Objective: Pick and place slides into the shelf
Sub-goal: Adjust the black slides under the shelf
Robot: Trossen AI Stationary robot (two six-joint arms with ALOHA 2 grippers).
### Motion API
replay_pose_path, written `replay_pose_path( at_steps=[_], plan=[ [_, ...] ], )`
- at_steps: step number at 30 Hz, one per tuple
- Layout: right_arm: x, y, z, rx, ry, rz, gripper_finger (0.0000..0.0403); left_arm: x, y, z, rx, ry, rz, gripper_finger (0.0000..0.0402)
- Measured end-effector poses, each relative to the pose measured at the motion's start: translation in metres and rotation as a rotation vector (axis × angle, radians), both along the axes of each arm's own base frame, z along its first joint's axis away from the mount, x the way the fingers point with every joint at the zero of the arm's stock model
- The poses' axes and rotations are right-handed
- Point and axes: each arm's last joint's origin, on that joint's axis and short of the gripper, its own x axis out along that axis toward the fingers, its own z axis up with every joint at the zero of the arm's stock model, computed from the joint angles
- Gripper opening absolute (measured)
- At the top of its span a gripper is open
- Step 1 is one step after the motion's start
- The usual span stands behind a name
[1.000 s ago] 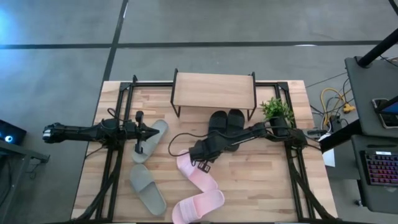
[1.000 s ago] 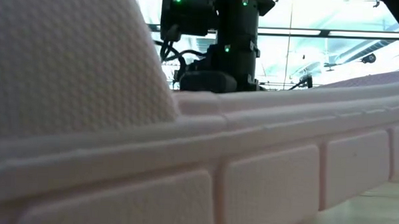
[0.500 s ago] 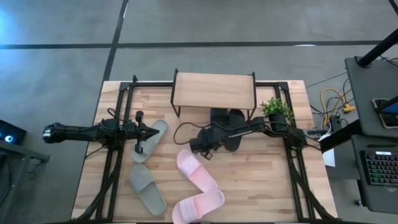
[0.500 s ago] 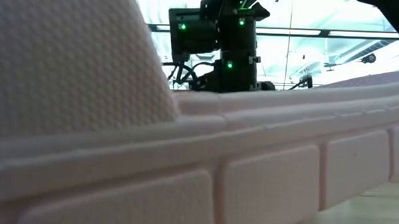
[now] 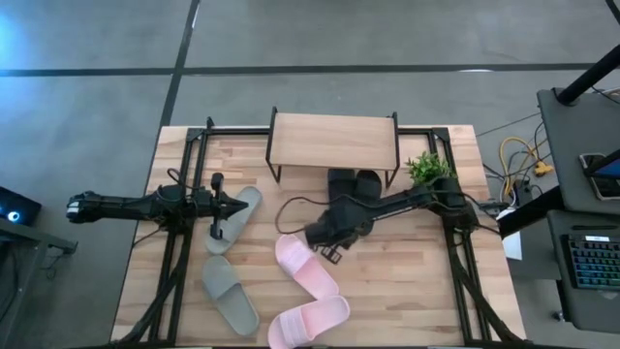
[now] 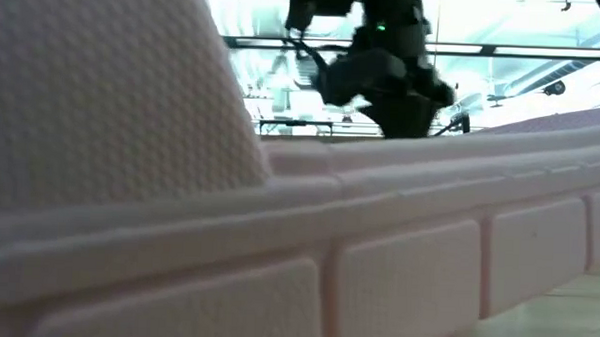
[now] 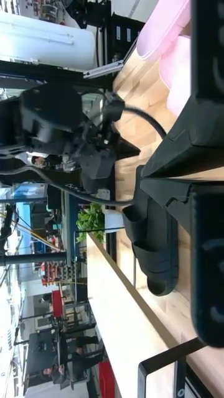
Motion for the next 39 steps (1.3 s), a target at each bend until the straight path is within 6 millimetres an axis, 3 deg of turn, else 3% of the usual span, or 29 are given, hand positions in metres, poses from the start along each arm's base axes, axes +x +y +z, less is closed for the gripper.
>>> replay_pose_path(
  at_steps=[6, 12, 24, 27, 30, 35, 39],
  plan=[
    [-0.018, 0.018, -0.025, 0.072, 0.107, -0.106, 0.0013, 0.0, 0.0, 0.0, 0.0, 0.0, 0.0, 0.0],
    [-0.031, 0.014, -0.045, -0.071, 0.144, -0.137, 0.0013, 0.0, 0.0, 0.0, 0.0, 0.0, 0.0, 0.0],
    [-0.044, -0.05, -0.07, -0.288, 0.239, -0.138, 0.0013, 0.0, 0.0, 0.0, 0.0, 0.0, 0.0, 0.0],
    [-0.043, -0.052, -0.065, -0.283, 0.213, -0.126, 0.0013, 0.0, 0.0, 0.0, 0.0, 0.0, 0.0, 0.0],
    [-0.04, -0.042, -0.047, -0.249, 0.139, -0.099, 0.0013, 0.0, 0.0, 0.0, 0.0, 0.0, 0.0, 0.0],
    [-0.029, -0.02, -0.015, -0.039, -0.131, -0.045, 0.0013, 0.0, 0.0, 0.0, 0.0, 0.0, 0.0, 0.0],
    [-0.021, -0.019, -0.012, 0.001, -0.23, -0.07, 0.0013, 0.0, 0.0, 0.0, 0.0, 0.002, 0.0, 0.0]
  ],
)
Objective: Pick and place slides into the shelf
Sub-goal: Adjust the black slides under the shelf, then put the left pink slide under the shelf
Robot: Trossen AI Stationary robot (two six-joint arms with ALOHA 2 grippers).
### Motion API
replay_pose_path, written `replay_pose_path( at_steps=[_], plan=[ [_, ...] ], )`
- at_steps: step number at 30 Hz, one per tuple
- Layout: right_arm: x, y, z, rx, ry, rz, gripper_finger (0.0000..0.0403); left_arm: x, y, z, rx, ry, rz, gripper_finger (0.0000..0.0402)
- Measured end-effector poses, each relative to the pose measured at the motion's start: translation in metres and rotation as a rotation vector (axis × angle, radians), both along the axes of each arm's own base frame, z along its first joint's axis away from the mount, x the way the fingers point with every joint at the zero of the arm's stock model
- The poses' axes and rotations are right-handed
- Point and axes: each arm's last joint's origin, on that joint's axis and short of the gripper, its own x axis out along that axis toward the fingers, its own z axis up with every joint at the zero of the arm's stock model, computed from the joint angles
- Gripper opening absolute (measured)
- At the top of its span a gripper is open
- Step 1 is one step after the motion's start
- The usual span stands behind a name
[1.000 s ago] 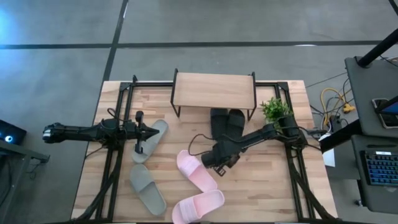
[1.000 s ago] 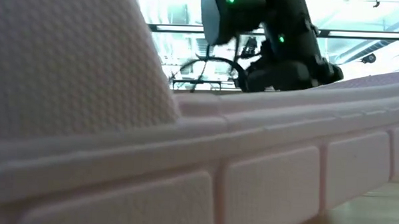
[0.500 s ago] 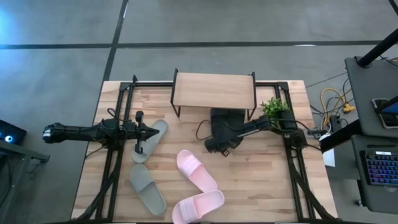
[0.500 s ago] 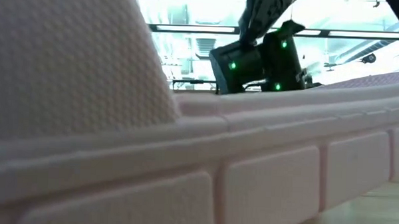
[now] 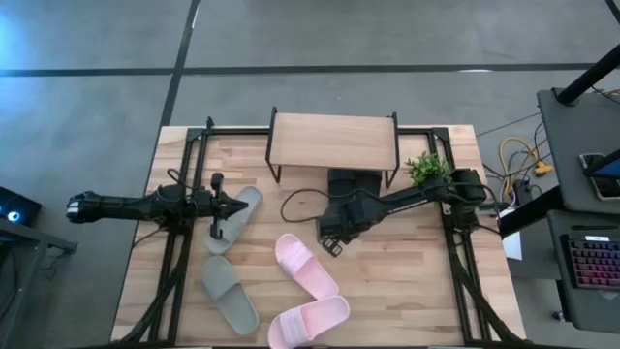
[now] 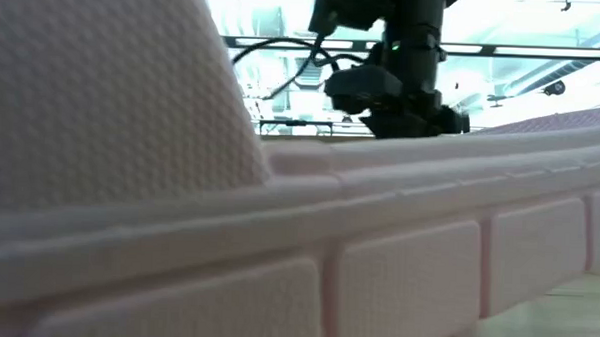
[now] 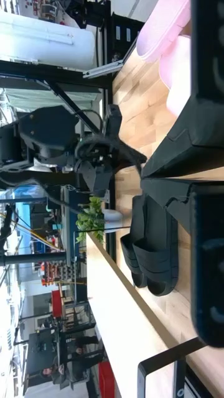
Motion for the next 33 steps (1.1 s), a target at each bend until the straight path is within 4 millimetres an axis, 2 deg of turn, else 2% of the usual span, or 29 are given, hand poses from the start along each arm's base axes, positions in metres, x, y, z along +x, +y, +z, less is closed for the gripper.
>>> replay_pose_path(
  at_steps=[3, 8, 12, 16, 19, 22, 25, 28, 31, 33],
  plan=[
    [0.008, 0.001, -0.008, 0.028, -0.028, 0.044, 0.0013, 0.0, 0.0, 0.0, 0.0, -0.002, 0.0, 0.0],
    [0.018, 0.004, -0.035, 0.034, 0.016, 0.126, 0.0013, 0.0, 0.0, 0.0, 0.0, -0.002, 0.0, 0.0],
    [0.021, 0.001, -0.046, -0.058, 0.024, 0.117, 0.0013, 0.0, 0.0, 0.0, 0.0, -0.002, 0.0, 0.0],
    [0.025, -0.006, -0.046, -0.177, -0.009, 0.088, 0.0013, 0.0, 0.0, 0.0, 0.0, -0.002, 0.0, 0.0],
    [0.024, -0.018, -0.046, -0.251, 0.0, 0.016, 0.0013, 0.0, 0.0, 0.0, 0.0, -0.002, 0.0, 0.0],
    [0.021, -0.032, -0.049, -0.263, 0.05, -0.064, 0.0013, 0.0, 0.0, 0.0, 0.0, -0.002, 0.0, 0.0],
    [0.019, -0.039, -0.05, -0.204, 0.083, -0.062, 0.0013, 0.0, 0.0, 0.0, 0.0, -0.002, 0.0, 0.0],
    [0.02, -0.033, -0.042, -0.084, 0.064, 0.051, 0.0013, 0.0, 0.0, 0.0, 0.0, -0.002, 0.0, 0.0],
    [0.023, -0.016, -0.026, 0.064, -0.005, 0.192, 0.0013, 0.0, 0.0, 0.0, 0.0, -0.002, 0.0, 0.0],
    [0.022, -0.002, -0.015, 0.089, -0.032, 0.274, 0.0013, 0.0, 0.0, 0.0, 0.0, -0.001, 0.0, 0.0]
  ],
)
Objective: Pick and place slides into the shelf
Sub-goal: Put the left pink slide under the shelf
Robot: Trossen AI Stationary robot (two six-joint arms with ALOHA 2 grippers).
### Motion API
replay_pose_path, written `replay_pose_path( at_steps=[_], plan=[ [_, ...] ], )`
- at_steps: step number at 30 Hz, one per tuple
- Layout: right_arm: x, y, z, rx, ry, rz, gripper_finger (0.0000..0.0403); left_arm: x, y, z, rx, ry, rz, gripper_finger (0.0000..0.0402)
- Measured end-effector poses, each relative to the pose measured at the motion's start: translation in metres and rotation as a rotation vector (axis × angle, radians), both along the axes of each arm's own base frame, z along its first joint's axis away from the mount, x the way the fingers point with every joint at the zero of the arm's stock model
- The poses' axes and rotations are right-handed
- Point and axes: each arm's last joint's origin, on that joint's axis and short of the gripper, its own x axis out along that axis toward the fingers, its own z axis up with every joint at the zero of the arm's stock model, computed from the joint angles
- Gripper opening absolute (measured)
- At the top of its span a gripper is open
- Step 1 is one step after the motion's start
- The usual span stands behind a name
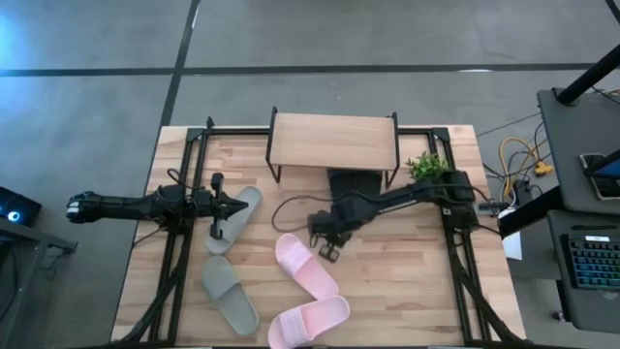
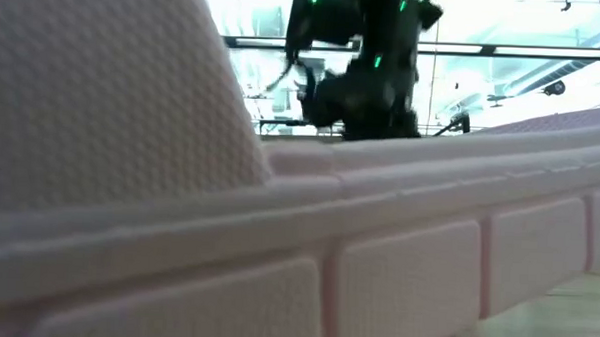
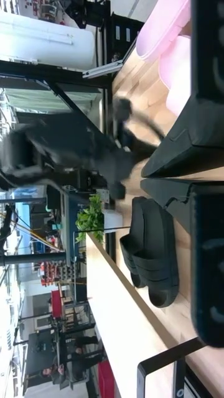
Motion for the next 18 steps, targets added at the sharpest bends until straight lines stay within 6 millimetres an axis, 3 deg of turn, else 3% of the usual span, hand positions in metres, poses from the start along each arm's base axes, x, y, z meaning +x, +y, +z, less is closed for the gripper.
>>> replay_pose_path(
  at_steps=[5, 9, 18],
  plan=[
    [-0.008, 0.037, 0.034, -0.162, -0.132, 0.146, 0.0013, 0.0, 0.0, 0.0, 0.0, -0.001, 0.0, 0.0],
    [-0.011, 0.06, 0.052, -0.182, -0.212, 0.267, 0.0026, 0.0, 0.0, 0.0, 0.0, 0.0, 0.0, 0.0],
    [0.005, 0.072, 0.051, -0.201, -0.288, 0.374, 0.0147, 0.0, 0.0, 0.0, 0.0, -0.001, 0.0, 0.0]
  ],
)
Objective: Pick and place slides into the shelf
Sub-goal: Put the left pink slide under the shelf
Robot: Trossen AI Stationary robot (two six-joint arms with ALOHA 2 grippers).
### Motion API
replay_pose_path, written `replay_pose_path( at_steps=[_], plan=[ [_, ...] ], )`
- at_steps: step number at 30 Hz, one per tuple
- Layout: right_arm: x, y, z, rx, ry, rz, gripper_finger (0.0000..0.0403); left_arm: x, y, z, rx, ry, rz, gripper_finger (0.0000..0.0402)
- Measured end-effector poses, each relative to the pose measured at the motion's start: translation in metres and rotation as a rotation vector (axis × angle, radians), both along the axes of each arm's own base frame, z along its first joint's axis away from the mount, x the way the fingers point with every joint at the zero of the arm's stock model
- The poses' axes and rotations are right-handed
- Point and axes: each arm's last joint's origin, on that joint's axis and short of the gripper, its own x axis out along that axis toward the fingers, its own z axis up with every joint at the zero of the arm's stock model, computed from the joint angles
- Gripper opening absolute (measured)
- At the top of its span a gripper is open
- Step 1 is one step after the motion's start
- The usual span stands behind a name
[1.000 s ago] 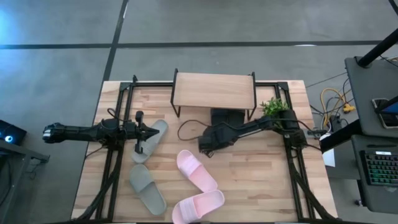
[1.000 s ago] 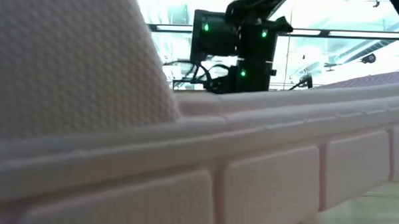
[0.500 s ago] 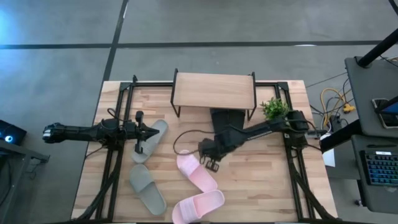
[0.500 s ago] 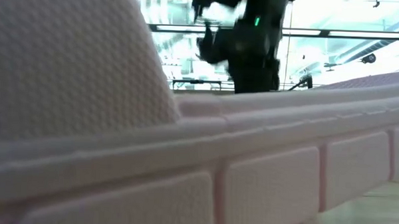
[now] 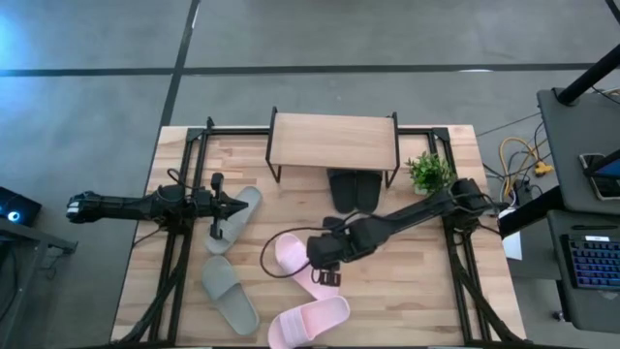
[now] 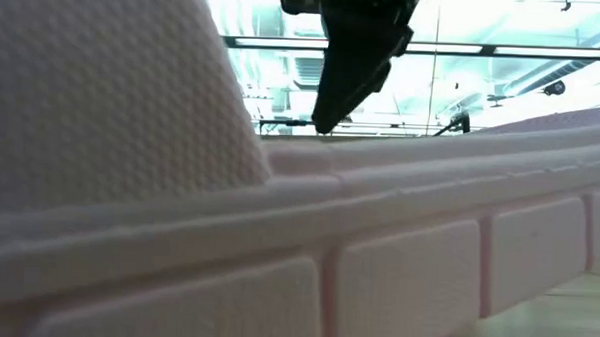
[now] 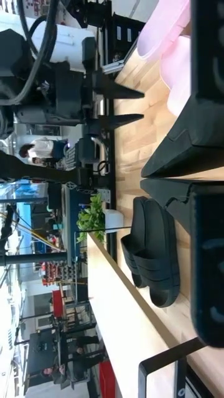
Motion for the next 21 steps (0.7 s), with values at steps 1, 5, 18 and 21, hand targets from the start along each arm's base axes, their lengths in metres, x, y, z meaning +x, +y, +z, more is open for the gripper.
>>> replay_pose_path(
  at_steps=[1, 5, 18, 21],
  plan=[
    [0.002, 0.001, -0.001, -0.009, -0.008, 0.022, 0.0158, 0.0, 0.0, 0.0, 0.0, 0.002, 0.0, 0.0],
    [0.009, 0.005, -0.004, -0.072, -0.051, 0.16, 0.0194, 0.0, 0.0, 0.0, 0.0, 0.002, 0.0, 0.0],
    [0.027, 0.003, 0.006, -0.183, -0.188, 0.277, 0.0215, 0.0, 0.0, 0.0, 0.0, 0.002, 0.0, 0.0],
    [0.027, 0.004, 0.006, -0.178, -0.191, 0.27, 0.0215, 0.0, 0.0, 0.0, 0.0, 0.002, 0.0, 0.0]
  ],
)
